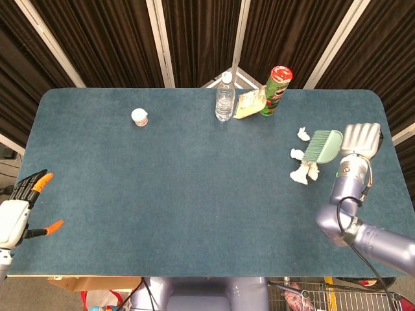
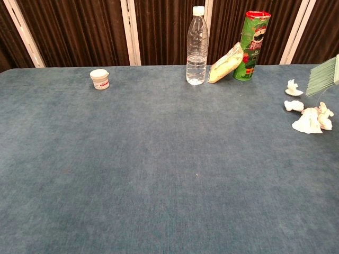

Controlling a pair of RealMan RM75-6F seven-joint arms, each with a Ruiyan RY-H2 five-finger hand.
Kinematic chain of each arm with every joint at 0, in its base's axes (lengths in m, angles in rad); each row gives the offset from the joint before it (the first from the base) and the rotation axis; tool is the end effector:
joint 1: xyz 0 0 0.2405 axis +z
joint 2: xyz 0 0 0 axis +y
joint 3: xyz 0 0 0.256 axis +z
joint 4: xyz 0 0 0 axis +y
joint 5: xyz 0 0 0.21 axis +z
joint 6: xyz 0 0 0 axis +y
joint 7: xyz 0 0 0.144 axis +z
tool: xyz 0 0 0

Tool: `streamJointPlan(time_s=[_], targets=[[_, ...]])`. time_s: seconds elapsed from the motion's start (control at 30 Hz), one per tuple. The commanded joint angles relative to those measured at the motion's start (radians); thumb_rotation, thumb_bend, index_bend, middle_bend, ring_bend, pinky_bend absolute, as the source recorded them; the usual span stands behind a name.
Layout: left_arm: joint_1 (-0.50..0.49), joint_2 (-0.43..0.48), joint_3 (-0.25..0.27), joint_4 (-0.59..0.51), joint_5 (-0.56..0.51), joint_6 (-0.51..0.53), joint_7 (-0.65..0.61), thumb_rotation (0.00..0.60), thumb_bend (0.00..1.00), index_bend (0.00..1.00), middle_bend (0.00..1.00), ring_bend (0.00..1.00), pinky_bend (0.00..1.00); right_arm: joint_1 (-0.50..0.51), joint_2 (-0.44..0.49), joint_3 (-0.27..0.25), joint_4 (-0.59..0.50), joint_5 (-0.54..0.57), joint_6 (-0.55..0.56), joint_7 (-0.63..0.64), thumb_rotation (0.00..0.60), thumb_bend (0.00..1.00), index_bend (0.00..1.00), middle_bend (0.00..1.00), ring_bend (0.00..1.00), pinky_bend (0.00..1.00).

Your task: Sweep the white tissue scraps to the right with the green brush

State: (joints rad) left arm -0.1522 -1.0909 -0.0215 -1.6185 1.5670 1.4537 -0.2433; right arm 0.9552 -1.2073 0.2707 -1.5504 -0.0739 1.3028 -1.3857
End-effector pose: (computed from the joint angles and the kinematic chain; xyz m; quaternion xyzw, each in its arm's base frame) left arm -0.2950 0.1948 0.1557 -0.5930 -0.4372 -0.4584 0.4971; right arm -0.2020 -0.4162 0.1642 0.5915 -0.2823 -0.0260 0.7548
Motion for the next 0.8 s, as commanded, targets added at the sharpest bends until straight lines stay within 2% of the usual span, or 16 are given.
streamJointPlan(time_s=[0.03,0.2,0.4,0.57,0.7,0.73,0.8], targets=[[0.002,0.000,0.000,0.000,0.000,0.003,0.001,0.600,0.00,0.00,0.00,0.00,0.02,-0.040,0.077,0.019,-0.136,-0.053,0.029,0.077,0.600,0.62,0.76,1.00,1.00,0.88],[0.005,-0.003,0.001,0.002,0.003,0.010,0.008,0.600,0.00,0.00,0.00,0.00,0.02,-0.099,0.136,0.005,-0.316,-0.211,0.011,0.214,0.600,0.62,0.76,1.00,1.00,0.88],[0.008,-0.007,0.003,0.000,0.003,0.014,0.023,0.600,0.00,0.00,0.00,0.00,0.02,-0.183,0.127,-0.072,-0.458,-0.457,-0.034,0.379,0.600,0.62,0.76,1.00,1.00,0.88],[0.011,-0.011,0.003,-0.001,-0.004,0.013,0.043,0.600,0.00,0.00,0.00,0.00,0.02,-0.235,0.043,-0.145,-0.475,-0.593,-0.034,0.463,0.600,0.62,0.76,1.00,1.00,0.88],[0.013,-0.014,0.002,-0.003,-0.010,0.014,0.052,0.600,0.00,0.00,0.00,0.00,0.02,-0.269,-0.036,-0.189,-0.444,-0.634,-0.028,0.510,0.600,0.62,0.75,1.00,0.99,0.86],[0.014,-0.014,0.002,-0.003,-0.011,0.015,0.053,0.600,0.00,0.00,0.00,0.00,0.02,-0.274,-0.048,-0.197,-0.438,-0.636,-0.029,0.515,0.600,0.62,0.74,0.99,0.97,0.84],[0.015,-0.015,0.002,-0.002,-0.012,0.015,0.055,0.600,0.00,0.00,0.00,0.00,0.02,-0.291,-0.095,-0.222,-0.407,-0.644,-0.021,0.526,0.600,0.62,0.64,0.92,0.89,0.78]])
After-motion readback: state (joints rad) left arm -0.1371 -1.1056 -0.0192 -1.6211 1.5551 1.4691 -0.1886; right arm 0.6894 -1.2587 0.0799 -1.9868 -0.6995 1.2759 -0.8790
